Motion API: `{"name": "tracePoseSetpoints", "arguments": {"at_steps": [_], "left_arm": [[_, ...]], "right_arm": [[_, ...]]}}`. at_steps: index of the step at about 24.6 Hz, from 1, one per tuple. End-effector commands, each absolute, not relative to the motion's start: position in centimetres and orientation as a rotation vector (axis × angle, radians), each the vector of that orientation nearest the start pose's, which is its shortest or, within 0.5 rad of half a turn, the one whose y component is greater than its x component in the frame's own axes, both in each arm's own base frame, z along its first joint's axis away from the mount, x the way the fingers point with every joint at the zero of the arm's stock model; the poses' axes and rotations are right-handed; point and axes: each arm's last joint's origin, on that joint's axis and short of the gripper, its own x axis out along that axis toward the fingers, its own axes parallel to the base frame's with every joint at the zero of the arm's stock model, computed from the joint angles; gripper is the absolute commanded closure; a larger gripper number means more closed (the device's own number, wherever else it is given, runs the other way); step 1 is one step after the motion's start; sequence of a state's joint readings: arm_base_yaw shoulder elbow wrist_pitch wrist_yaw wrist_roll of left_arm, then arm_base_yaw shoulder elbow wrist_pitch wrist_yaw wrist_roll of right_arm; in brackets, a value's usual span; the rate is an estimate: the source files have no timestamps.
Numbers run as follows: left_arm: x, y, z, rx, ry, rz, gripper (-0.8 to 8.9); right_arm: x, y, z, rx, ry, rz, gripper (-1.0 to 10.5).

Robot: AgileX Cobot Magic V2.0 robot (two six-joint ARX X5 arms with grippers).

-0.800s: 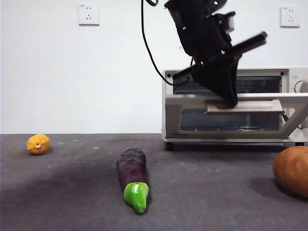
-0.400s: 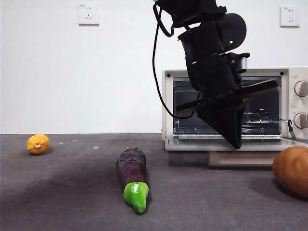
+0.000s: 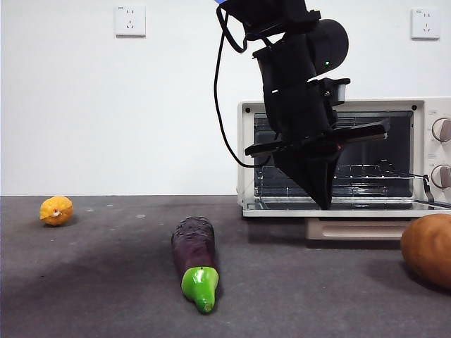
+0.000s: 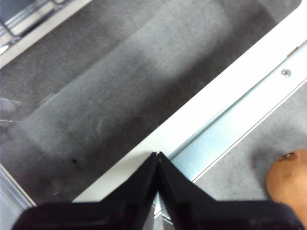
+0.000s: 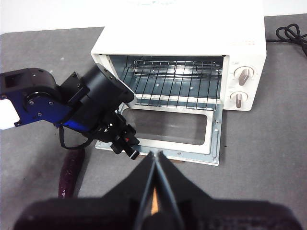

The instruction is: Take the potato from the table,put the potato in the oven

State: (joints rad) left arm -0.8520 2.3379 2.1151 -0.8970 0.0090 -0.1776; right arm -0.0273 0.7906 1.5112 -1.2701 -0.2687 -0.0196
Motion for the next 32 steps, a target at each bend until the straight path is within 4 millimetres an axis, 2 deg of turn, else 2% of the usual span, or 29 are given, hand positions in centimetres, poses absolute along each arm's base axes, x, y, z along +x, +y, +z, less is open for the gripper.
{"name": "tracePoseSetpoints", "arguments": {"at_steps": [1, 4, 8, 12, 17, 21, 22, 24, 29, 32], "left_arm": [[31.8, -37.8, 20.4, 0.340, 1.167, -0.690, 8.19], [31.2, -37.8, 21.2, 0.348, 1.163, -0.701, 8.19], [30.1, -37.7, 23.5, 0.373, 1.126, -0.738, 8.19], [28.8, -36.9, 26.6, 0.388, 1.086, -0.771, 8.19], [26.7, -34.9, 31.7, 0.395, 1.017, -0.812, 8.19], [23.7, -31.1, 37.9, 0.404, 0.927, -0.832, 8.19], [22.9, -29.8, 39.4, 0.410, 0.902, -0.814, 8.19], [21.0, -27.1, 42.0, 0.438, 0.863, -0.760, 8.19], [16.3, -20.8, 47.8, 0.374, 0.699, -0.763, 8.18], [13.7, -17.4, 50.2, 0.311, 0.609, -0.772, 8.18]], "right_arm": [[5.9, 0.6, 44.9, 0.053, 0.532, 0.245, 9.5], [6.2, 0.6, 44.9, 0.056, 0.544, 0.245, 9.5], [6.9, 0.6, 44.5, 0.050, 0.601, 0.258, 9.5], [7.8, 1.1, 44.0, -0.008, 0.671, 0.329, 9.5], [9.2, 1.7, 43.5, -0.011, 0.751, 0.388, 9.5], [11.9, 2.4, 42.7, 0.032, 0.841, 0.435, 9.4], [12.5, 2.6, 42.5, 0.047, 0.864, 0.464, 9.2], [14.3, 3.0, 41.9, 0.066, 0.924, 0.481, 7.8], [17.9, 3.4, 39.9, 0.052, 1.059, 0.363, 7.4], [19.1, 3.5, 38.0, 0.051, 1.146, 0.309, 5.8]]}}
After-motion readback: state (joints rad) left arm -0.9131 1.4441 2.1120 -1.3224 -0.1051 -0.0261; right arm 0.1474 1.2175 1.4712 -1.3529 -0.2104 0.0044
